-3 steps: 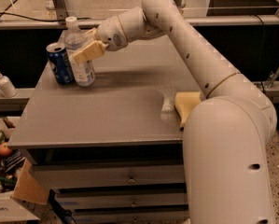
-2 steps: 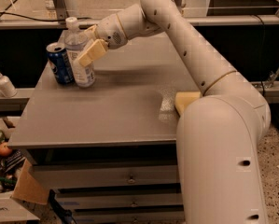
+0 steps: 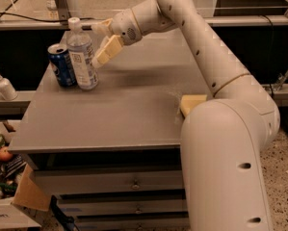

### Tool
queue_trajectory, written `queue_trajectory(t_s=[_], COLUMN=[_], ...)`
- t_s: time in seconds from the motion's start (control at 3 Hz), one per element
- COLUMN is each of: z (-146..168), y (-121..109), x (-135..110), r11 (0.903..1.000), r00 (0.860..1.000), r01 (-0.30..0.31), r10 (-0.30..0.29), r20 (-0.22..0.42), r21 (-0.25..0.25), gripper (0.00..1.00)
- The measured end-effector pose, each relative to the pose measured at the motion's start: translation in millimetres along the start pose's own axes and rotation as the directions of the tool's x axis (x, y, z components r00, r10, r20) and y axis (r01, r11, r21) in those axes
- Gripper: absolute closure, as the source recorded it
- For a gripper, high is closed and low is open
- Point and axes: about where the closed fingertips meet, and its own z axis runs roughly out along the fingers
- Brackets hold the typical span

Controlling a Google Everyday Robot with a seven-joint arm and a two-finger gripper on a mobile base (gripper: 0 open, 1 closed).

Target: Move blue plastic bottle near pepsi can

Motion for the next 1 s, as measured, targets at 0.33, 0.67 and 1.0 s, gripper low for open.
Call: queue_trajectory(t_s=[0.33, 0.67, 1.0], z=[-40.5, -96.6, -96.4], y=[-9.5, -11.5, -11.5], x=[13.4, 40.9, 40.9], r11=[0.9956, 0.9714, 0.9714], r00=[0.999, 0.994, 0.994], r01=[-0.035, -0.109, -0.109], r10=[0.035, 0.11, 0.11], r20=[-0.002, 0.005, 0.005], r21=[0.087, 0.211, 0.211], gripper=[0.0, 0.0, 0.0])
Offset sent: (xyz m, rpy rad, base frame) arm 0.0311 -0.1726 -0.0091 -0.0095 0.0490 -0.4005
